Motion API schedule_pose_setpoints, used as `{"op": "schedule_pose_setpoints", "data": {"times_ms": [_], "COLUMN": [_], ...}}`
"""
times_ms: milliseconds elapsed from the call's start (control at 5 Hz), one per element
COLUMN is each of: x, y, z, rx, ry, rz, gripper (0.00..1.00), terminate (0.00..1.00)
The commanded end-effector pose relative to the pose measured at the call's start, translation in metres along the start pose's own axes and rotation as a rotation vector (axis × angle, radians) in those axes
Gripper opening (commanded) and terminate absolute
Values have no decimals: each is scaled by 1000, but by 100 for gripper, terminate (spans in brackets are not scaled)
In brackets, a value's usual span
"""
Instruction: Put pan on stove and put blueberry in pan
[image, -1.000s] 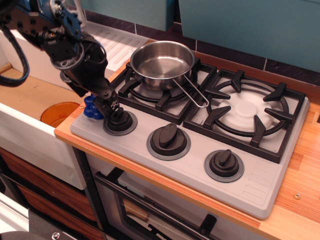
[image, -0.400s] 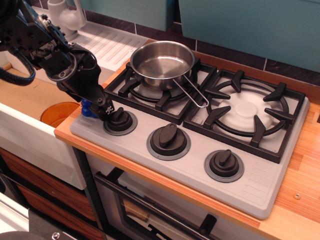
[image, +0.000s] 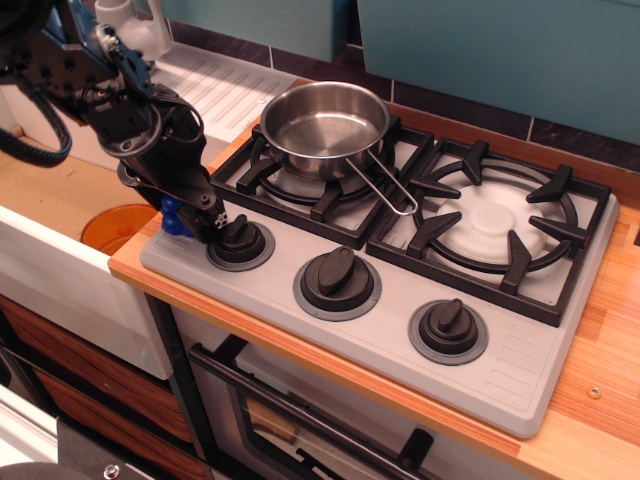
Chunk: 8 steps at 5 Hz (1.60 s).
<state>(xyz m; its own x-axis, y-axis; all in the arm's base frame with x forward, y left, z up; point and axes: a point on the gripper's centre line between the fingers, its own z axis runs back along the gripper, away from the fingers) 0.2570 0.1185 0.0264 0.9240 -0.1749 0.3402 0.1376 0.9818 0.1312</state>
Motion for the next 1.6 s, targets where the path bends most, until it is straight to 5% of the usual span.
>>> {"op": "schedule_pose_setpoints", "data": {"times_ms": [0, 600, 1400], "x": [33, 82, 136], "y": [12, -4, -46], "z": [52, 96, 58], "rx": [73, 94, 73], "ry": [24, 98, 65], "rz": [-31, -28, -7], "gripper": [0, 0, 0], "terminate": [0, 0, 0]}}
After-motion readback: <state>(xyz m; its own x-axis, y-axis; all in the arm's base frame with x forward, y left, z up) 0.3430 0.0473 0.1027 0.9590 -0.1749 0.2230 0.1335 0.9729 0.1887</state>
